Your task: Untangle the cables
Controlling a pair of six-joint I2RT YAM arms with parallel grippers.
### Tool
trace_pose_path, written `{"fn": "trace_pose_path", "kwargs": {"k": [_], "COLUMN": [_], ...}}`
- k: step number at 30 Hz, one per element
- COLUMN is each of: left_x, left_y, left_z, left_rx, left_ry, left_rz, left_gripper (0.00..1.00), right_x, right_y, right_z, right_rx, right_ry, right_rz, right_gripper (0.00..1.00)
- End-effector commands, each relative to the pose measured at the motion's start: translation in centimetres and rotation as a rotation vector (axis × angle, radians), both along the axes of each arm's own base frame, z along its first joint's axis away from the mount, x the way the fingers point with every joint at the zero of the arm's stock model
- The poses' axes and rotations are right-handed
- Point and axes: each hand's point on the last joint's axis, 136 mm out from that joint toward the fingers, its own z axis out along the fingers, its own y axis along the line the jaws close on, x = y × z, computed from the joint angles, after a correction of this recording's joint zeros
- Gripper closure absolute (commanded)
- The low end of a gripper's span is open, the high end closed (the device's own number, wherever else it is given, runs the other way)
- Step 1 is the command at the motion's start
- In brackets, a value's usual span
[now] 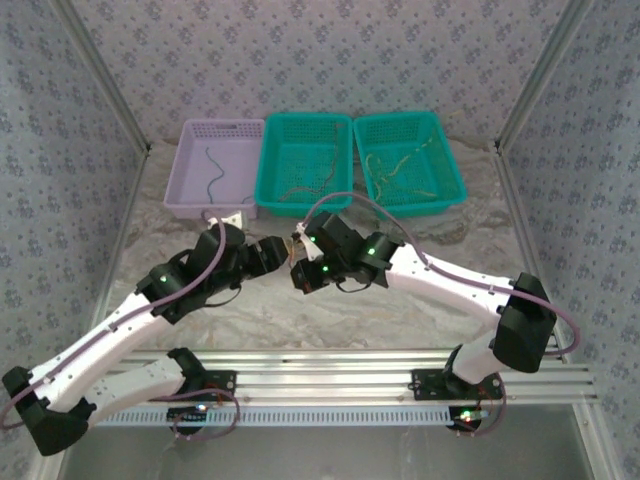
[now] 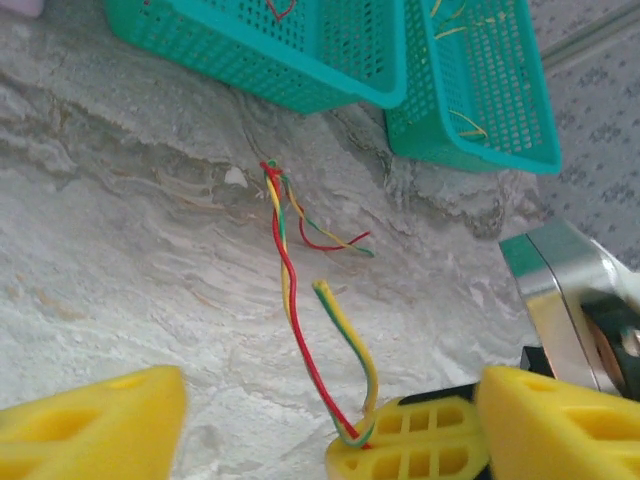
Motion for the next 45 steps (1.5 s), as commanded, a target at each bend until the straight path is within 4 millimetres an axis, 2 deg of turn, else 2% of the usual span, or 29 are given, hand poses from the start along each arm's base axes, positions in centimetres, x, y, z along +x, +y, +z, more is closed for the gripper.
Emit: {"fn": "trace_pose_path", "kwargs": {"k": [1,7,15,19,20,22,25,32,37,40,42,45], "left_x": [0.6,1.0,0.9,0.6,0.4,0.2,-0.4,-1.6,-2.1,-2.3,-2.3,-2.2], "left_y": [-0.3,-0.4,-0.5,-0.4,-0.2,0.5,2.0,5.3,8.5,10.3,11.4,12.8], "left_z": [0.2,-0.1,-0.9,-1.2,-1.2,-1.4,-1.7,-3.3,-3.3,-2.7,-2.3,-1.6], "left_rx": [-0.007,-0.015,-0.010,-0.012,-0.009,0.016,0.086,0.255,0.369,0.414,0.442,0.473], "left_ry": [-0.011,-0.012,0.006,0.002,-0.004,-0.013,-0.028,0.011,0.027,0.024,0.025,0.021], "left_rz": [0.020,0.040,0.036,0.028,0.025,0.028,0.029,0.004,0.006,0.013,0.026,0.045], "left_gripper": [0.41,0.59,1.00,1.00,1.00,1.00,1.00,1.00,1.00,1.00,1.00,1.00], "right_x": [-0.4,-1.2,-0.7,0.0,0.2,1.2,3.7,9.3,11.6,12.9,13.3,13.4], "right_y": [0.4,0.8,0.3,-0.3,-1.0,-2.2,-5.1,-13.9,-20.3,-24.9,-27.9,-30.9], "right_z": [1.7,1.7,1.3,1.8,1.0,1.4,2.6,5.2,5.7,5.7,5.9,6.6], "right_rx": [0.039,0.043,0.036,0.053,0.044,0.063,0.102,0.255,0.235,0.206,0.176,0.179], "right_ry": [-0.039,-0.049,-0.058,-0.054,-0.041,-0.031,-0.033,0.015,-0.015,-0.039,-0.080,-0.130], "right_rz": [0.023,0.048,0.020,-0.016,-0.037,-0.083,-0.191,-0.445,-0.601,-0.747,-0.856,-0.971], "right_gripper": [1.00,1.00,1.00,1.00,1.00,1.00,1.00,1.00,1.00,1.00,1.00,1.00]}}
